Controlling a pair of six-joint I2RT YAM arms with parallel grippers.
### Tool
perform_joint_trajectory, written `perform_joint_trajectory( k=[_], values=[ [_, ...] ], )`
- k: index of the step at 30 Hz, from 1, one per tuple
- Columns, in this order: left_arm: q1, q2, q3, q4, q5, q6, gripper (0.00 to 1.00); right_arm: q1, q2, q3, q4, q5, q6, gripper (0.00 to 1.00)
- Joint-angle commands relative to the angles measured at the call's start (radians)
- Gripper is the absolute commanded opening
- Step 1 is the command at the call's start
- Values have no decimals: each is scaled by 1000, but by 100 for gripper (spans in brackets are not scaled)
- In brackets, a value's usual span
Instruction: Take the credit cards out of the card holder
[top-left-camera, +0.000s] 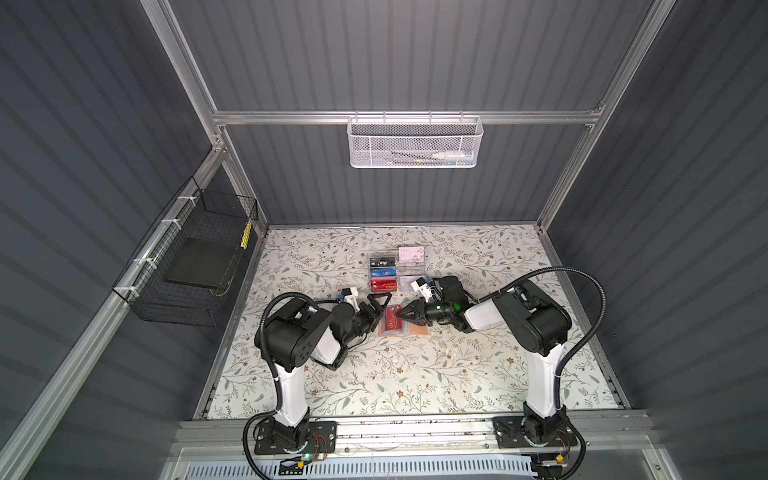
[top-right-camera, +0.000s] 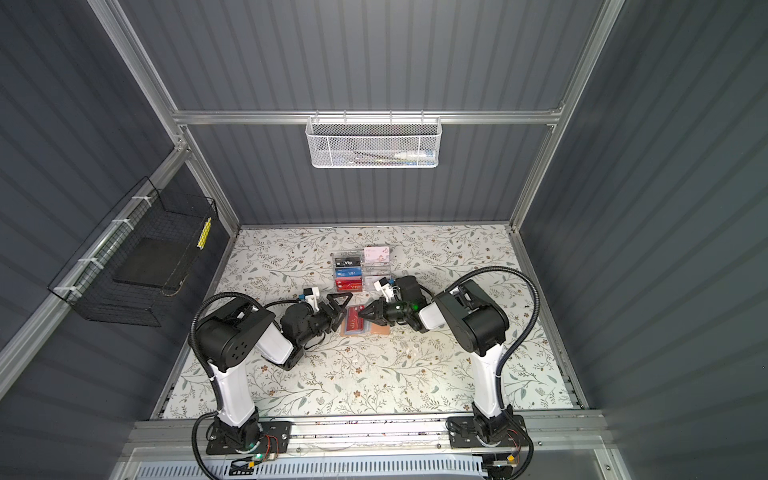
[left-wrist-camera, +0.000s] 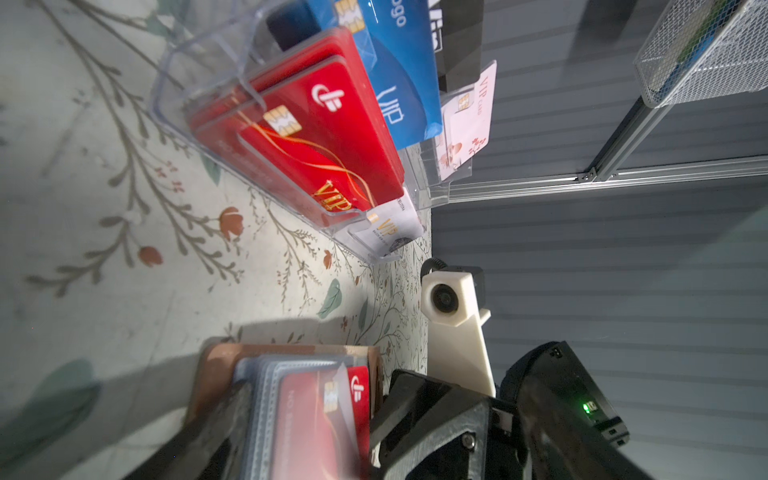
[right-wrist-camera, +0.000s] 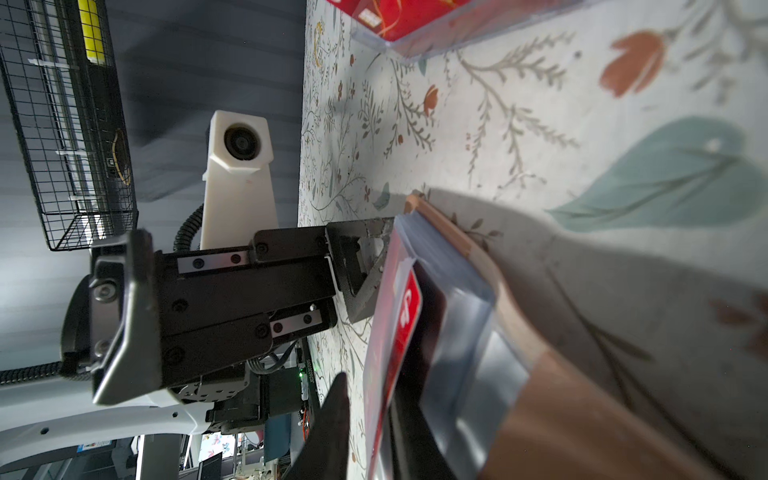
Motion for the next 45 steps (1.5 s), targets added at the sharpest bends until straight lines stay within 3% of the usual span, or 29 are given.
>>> perform_joint_trajectory(
  k=[1, 19, 45],
  values=[
    [-8, 48, -42, -145, 21, 7, 100, 12, 20, 21, 40, -25, -1, 20],
    [-9, 68, -50, -122, 23, 1, 100, 12, -13, 37, -83, 4, -75, 7],
    [-9, 52, -58, -137, 19, 8, 100, -37, -34, 11, -69, -16, -54, 6]
  ],
)
